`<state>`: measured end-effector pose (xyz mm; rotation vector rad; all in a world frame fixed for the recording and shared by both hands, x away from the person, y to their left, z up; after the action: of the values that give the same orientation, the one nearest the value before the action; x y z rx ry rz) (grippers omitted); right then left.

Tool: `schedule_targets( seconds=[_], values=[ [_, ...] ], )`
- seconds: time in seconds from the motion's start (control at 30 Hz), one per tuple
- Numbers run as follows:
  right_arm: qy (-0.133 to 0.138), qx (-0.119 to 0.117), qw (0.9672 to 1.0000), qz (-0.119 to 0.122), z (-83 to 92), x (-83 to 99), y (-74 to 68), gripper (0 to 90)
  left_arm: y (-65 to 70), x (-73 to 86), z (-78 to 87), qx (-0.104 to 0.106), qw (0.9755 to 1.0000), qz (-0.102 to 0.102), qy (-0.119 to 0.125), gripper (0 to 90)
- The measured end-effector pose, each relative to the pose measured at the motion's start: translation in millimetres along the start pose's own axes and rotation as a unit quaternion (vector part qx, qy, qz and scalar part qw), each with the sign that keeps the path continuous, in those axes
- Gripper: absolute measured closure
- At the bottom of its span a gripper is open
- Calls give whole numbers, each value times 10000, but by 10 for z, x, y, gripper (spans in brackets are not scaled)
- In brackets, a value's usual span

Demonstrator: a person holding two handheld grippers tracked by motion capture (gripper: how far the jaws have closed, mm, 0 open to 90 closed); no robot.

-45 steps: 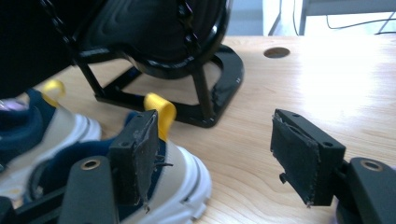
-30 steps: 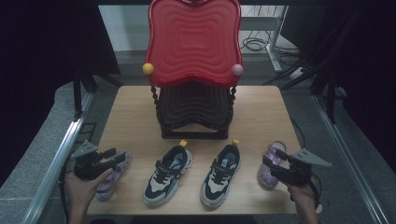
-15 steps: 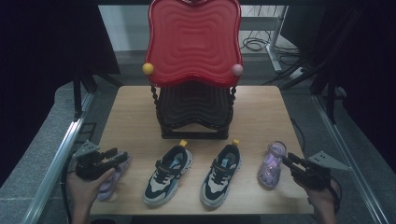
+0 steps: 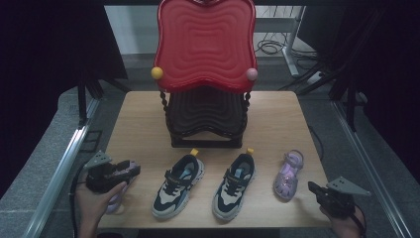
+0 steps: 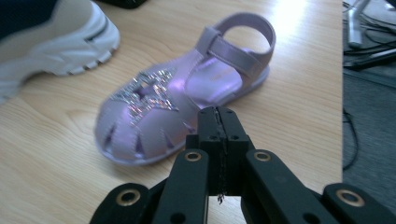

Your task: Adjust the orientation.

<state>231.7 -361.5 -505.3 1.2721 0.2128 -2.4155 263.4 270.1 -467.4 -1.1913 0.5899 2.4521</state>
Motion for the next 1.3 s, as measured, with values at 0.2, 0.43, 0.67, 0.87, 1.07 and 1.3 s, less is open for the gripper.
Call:
schedule_targets(
  seconds=[0.2,0.43,0.67,0.87,1.07,1.3],
  values=[
    [-523,-169,9979,328,-95,112,-40,896,25,5,-6,-10,10000,-45,12,458],
    [-786,-384,9948,526,-215,128,-129,896,6,35,12,-23,10000,-39,-6,459],
    [-792,-585,9929,669,-302,75,-256,897,1,40,46,-65,10000,-15,-7,459],
    [-764,-669,9923,712,-346,31,-347,897,-30,59,42,-84,9999,5,-65,458],
    [-748,-630,9923,758,-396,-3,-434,897,-52,68,76,-123,9999,41,-37,458],
    [-749,-528,9927,786,-442,-41,-512,897,-69,80,67,-125,9999,65,-66,459]
  ],
)
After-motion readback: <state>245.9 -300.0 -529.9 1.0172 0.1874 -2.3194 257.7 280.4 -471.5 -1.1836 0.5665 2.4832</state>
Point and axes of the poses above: each handheld gripper's, and its own axes: z roughly backward along the jaws, x roughly out of its underside, y roughly to its right, the point moved 2 cm from there along -z, roughly forward along the jaws, and after that the axes turned 2 degrees about y, right-handed, at the moved point
